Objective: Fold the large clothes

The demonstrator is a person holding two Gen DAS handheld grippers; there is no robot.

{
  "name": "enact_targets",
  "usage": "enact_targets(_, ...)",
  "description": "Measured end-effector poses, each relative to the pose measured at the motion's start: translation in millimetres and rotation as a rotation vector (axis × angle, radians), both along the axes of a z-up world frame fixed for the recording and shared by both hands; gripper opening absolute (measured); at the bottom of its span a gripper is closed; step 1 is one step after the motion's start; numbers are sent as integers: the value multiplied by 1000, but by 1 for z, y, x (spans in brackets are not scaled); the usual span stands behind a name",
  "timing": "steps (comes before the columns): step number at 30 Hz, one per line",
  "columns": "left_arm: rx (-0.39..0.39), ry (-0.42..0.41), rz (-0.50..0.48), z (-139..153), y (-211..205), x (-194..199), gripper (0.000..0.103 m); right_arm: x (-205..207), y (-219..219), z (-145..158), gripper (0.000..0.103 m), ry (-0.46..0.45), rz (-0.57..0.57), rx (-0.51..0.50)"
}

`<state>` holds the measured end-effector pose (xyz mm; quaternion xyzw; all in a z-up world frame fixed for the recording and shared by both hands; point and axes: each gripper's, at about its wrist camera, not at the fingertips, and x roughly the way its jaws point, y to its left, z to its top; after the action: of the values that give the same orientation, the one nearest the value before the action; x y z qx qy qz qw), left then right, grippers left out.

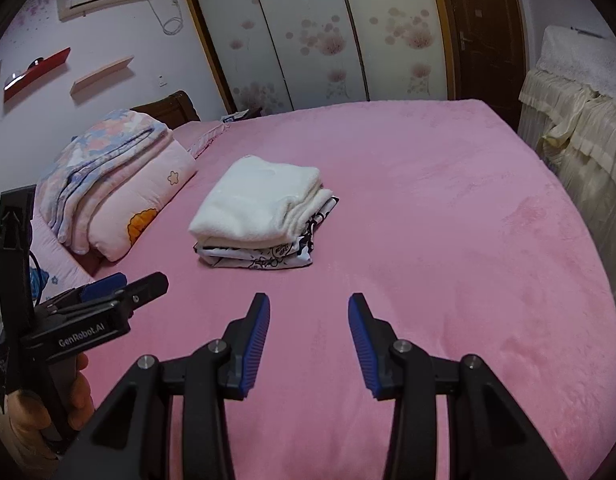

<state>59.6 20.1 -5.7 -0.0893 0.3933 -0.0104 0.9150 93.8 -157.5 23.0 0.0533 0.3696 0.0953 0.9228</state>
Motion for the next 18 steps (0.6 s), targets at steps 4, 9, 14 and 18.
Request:
enact_targets(4, 27, 24, -2, -6, -10, -43, 84, -45, 5, 3, 41, -17, -24, -24)
enact_targets(9, 46, 40, 7, -23, -23, -77, 84, -88, 4, -14, 45, -5, -60, -2)
enact_targets(14, 75, 61, -2, -41, -34, -92, 84, -114, 3, -35, 54, -5, -125, -53)
enact_targets(18, 65, 101, -43, -55, -41, -99, 84, -125, 5, -54, 54, 15, -161, -89)
